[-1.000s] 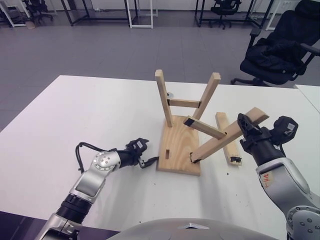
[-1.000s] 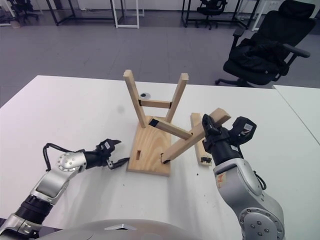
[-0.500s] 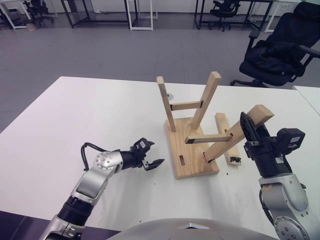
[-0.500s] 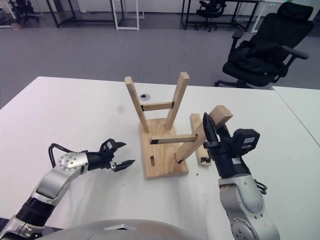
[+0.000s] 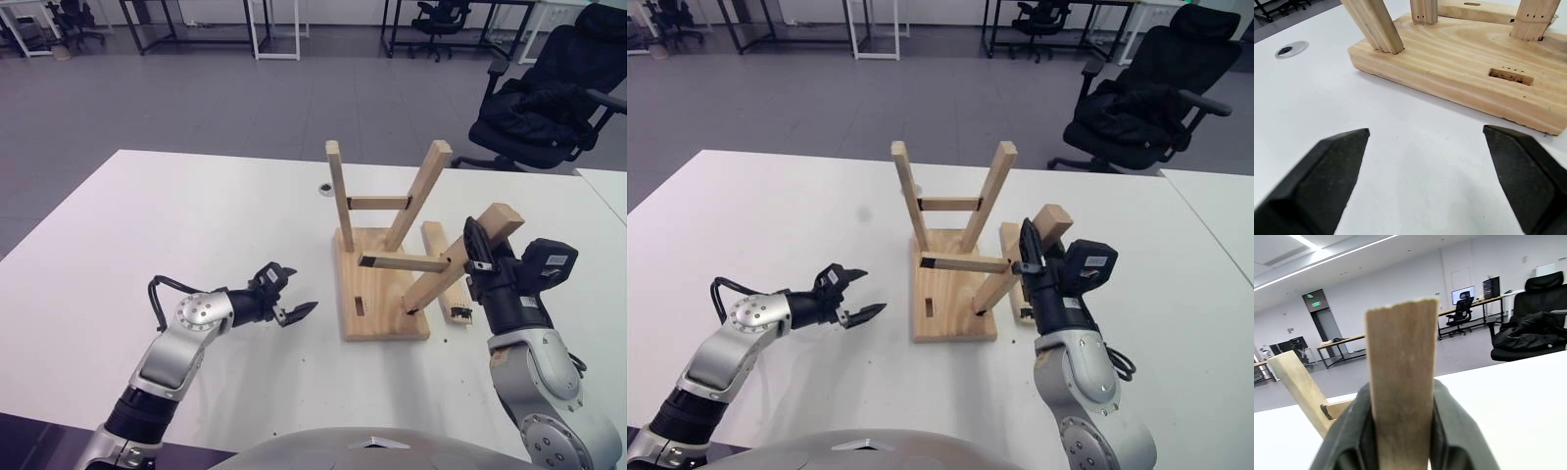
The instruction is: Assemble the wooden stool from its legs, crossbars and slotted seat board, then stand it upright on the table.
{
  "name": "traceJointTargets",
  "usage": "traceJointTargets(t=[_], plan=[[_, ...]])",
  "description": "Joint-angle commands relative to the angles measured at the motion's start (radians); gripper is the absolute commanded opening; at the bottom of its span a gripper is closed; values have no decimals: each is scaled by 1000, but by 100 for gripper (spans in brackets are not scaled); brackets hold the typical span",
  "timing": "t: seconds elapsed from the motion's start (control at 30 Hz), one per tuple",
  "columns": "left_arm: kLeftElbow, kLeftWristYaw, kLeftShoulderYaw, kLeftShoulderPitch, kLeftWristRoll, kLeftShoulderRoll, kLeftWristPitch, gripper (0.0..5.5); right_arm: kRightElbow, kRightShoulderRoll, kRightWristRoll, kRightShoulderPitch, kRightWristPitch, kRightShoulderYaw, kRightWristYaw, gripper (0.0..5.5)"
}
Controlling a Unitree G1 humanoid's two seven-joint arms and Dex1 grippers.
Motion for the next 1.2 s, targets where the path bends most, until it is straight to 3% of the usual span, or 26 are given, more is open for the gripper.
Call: traceJointTargets(t=[0.03,0.17,0.43,0.77,0.87,0.93,1.0,1.1,1.2], plan=[[-55,17,37,0,-23,21,57,428,220,-107,-100,222,182,151,107,105],[-61,37,37,10,-15,13,61,428,208,-121,-124,160,187,150,159,105],[-35,85,46,-5,0,-15,27,428,136,-72,85,-127,200,-66,159,105],[43,123,46,-24,23,-36,-40,428,104,-99,161,-415,198,-209,217,287],[48,123,52,-17,24,-37,-52,428,200,-210,251,-616,208,-387,220,348],[60,136,62,-23,29,-44,-66,428,333,-248,235,-601,232,-452,242,386],[83,162,75,-42,43,-52,-83,428,408,-224,196,-492,263,-393,287,432],[107,185,92,-63,49,-58,-99,428,529,-213,83,-357,386,-165,319,432],[118,176,90,-78,47,-55,-106,428,572,-178,32,-315,415,-100,330,432]])
